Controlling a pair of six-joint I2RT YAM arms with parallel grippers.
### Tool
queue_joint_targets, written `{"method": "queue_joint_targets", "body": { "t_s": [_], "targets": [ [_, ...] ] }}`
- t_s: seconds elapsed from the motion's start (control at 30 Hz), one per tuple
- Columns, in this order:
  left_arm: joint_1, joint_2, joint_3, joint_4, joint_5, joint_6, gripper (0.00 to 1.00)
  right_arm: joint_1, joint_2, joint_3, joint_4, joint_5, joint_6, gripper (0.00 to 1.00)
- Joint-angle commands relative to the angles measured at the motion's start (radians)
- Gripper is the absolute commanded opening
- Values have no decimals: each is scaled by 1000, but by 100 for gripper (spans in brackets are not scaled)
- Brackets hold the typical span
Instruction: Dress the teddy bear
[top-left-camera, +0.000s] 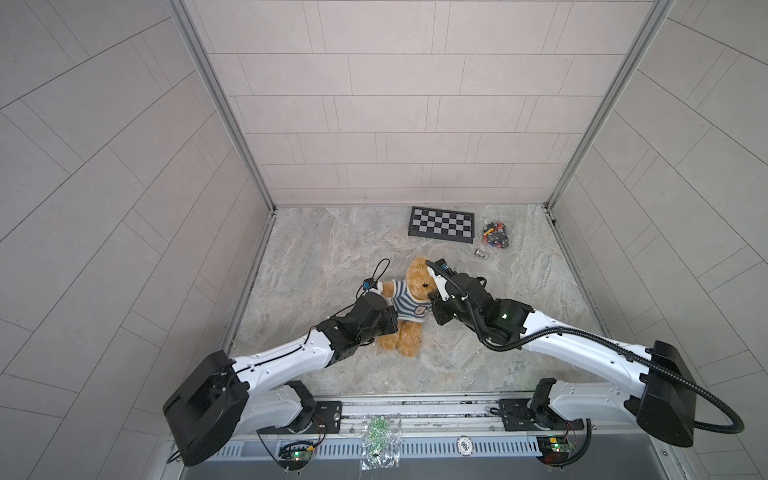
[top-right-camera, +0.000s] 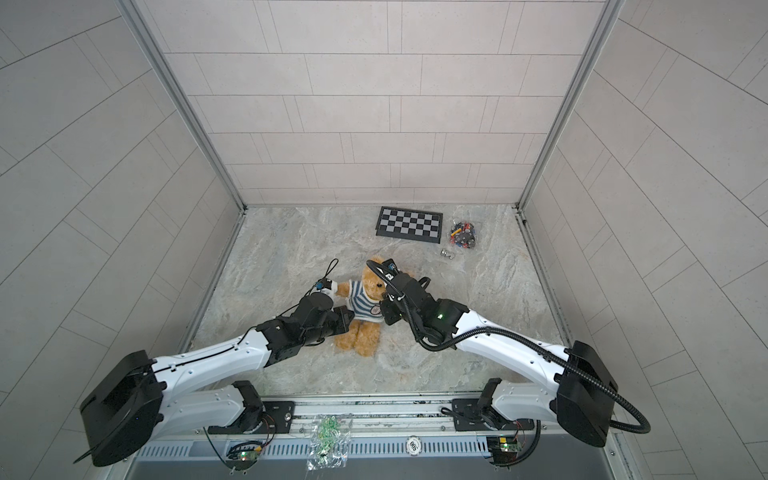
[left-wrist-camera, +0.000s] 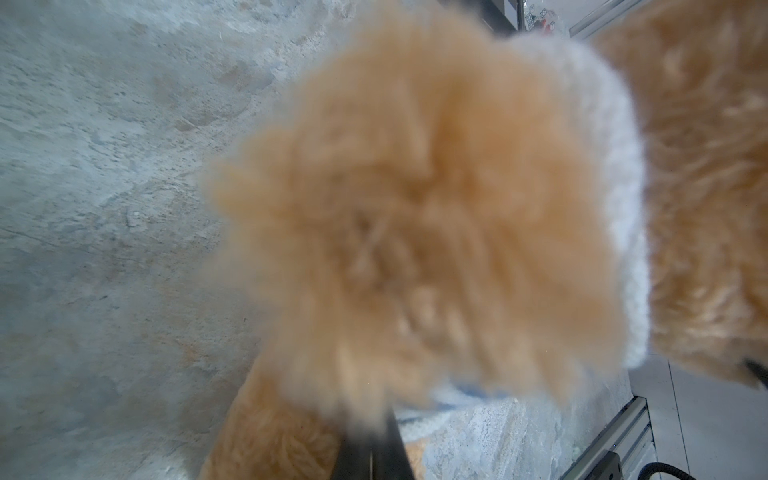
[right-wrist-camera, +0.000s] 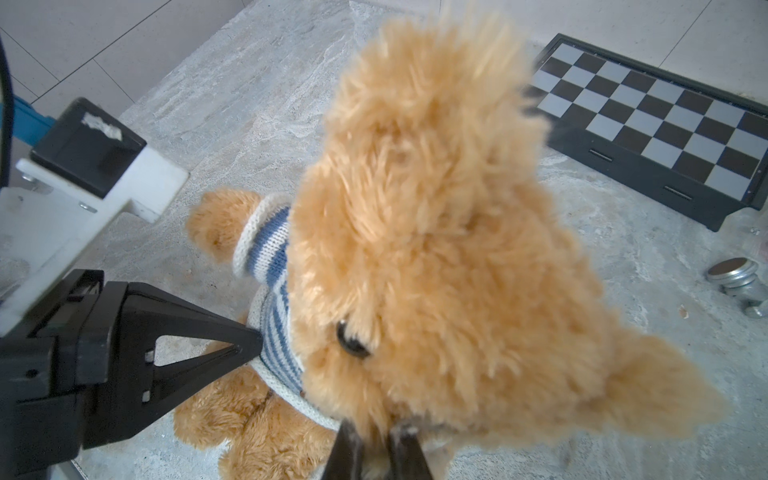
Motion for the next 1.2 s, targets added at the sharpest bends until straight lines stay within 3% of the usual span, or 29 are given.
{"method": "queue_joint_targets", "body": {
  "t_s": [0.0, 0.2, 0.4, 0.57, 0.93, 1.17],
  "targets": [
    [7, -28, 11, -66, -24, 35, 6, 1, -39, 4, 29, 37, 8, 0],
    [8, -144, 14, -135, -36, 105, 27, 1, -36, 11, 26, 40, 5, 0],
    [31, -263, 23, -242, -21, 175, 34, 0, -18, 17, 26, 42, 4, 0],
    [34, -270, 50, -242, 28, 188, 40, -8, 19, 16, 22, 60, 1, 0],
    [40, -65, 143, -116, 75, 198, 36, -62, 114, 25, 58, -11, 15, 1],
    [63, 73, 156, -27, 92, 160, 32, -72, 86, 1, 60, -39, 27, 15]
  ]
}}
